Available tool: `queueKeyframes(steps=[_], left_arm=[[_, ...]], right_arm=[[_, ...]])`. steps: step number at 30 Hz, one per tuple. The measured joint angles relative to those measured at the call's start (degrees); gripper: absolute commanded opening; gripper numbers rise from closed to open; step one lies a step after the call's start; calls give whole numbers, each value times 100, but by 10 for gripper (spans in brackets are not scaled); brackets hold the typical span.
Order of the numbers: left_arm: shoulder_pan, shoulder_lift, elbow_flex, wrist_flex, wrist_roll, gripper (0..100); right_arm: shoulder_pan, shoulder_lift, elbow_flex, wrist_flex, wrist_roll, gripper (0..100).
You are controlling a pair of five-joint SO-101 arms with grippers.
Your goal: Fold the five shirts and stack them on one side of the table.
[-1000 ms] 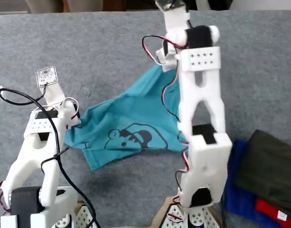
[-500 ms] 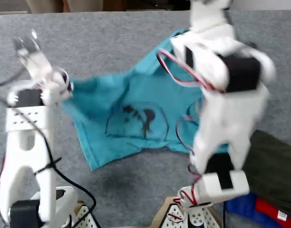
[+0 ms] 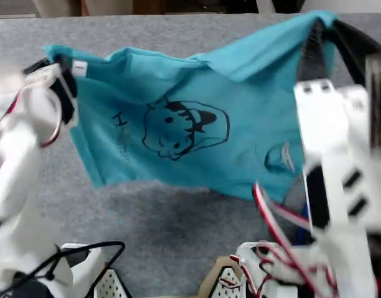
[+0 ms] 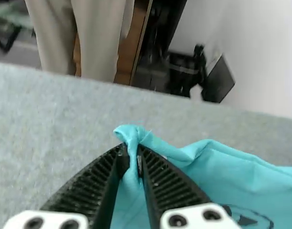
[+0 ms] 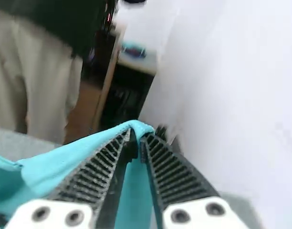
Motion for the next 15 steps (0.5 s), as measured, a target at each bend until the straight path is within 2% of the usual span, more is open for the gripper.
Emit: queueKeyframes(steps=[6,15], left_arm=[[0,-35,-1248,642,0,19],[0,-70,-1442,659,0,19]], right_arm=[[0,-800,-9,-193,281,5],[35,-1152,-62,-967,615,5]])
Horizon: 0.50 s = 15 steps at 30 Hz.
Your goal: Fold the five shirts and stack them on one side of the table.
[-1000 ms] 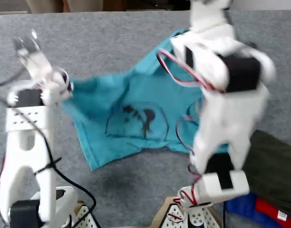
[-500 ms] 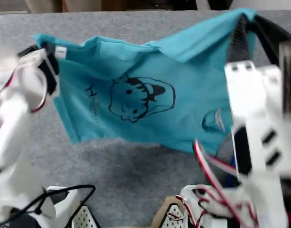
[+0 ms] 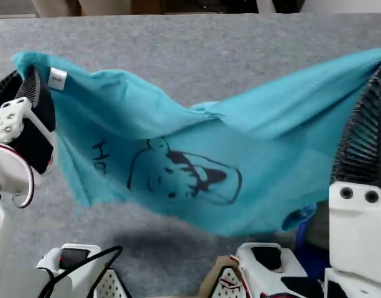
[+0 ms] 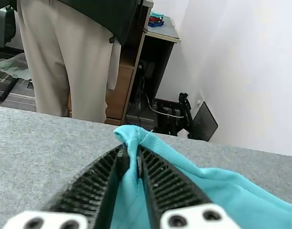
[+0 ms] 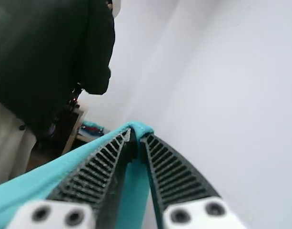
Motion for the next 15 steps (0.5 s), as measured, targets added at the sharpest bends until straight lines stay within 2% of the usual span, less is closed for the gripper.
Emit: queueKeyframes(steps=[9,15], left_arm=[[0,-404,0,0,0,19],[-9,-1187,484,0,0,19]], right_arm=[[0,0,0,-791,527,5],[0,0,730,-1134,730,5]])
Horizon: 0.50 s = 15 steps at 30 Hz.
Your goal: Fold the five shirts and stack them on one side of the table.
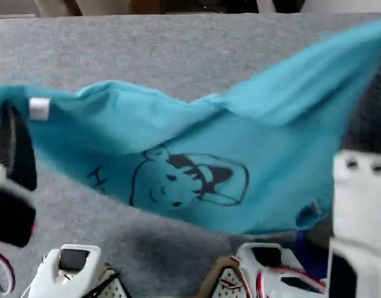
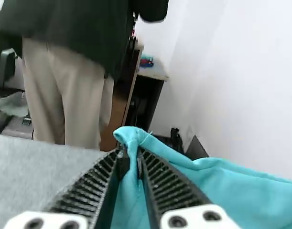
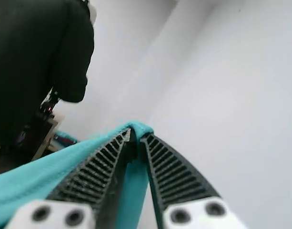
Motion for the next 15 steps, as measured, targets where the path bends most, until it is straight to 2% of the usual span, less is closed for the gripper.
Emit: queueKeyframes(steps=[8,11,15], left_arm=[[0,-132,1662,-70,0,19],[0,-26,2338,-484,0,19],[0,220,3420,-1468,0,19]], right_arm=[[0,18,1081,-105,9,5],[0,9,1556,-404,9,5],[0,26,2409,-976,9,5]])
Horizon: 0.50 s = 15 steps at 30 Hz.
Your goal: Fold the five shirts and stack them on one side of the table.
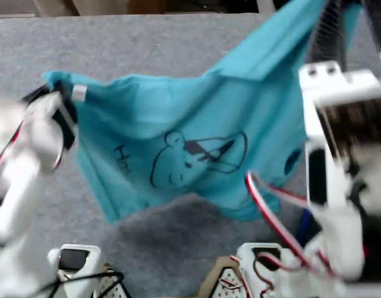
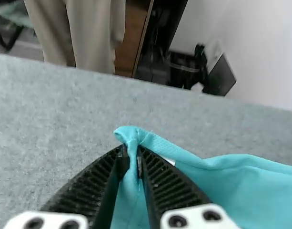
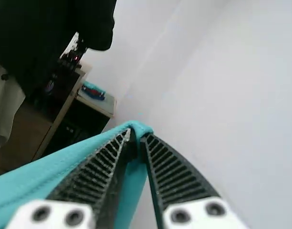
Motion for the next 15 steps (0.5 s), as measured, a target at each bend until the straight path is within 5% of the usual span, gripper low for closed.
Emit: queueKeyframes(steps=[8,15], left_arm=[[-457,1055,1705,-2611,0,19],[-677,2980,1600,-4185,0,19]], right_arm=[[0,35,2277,-1574,0,5],[0,519,3921,-3323,0,5]])
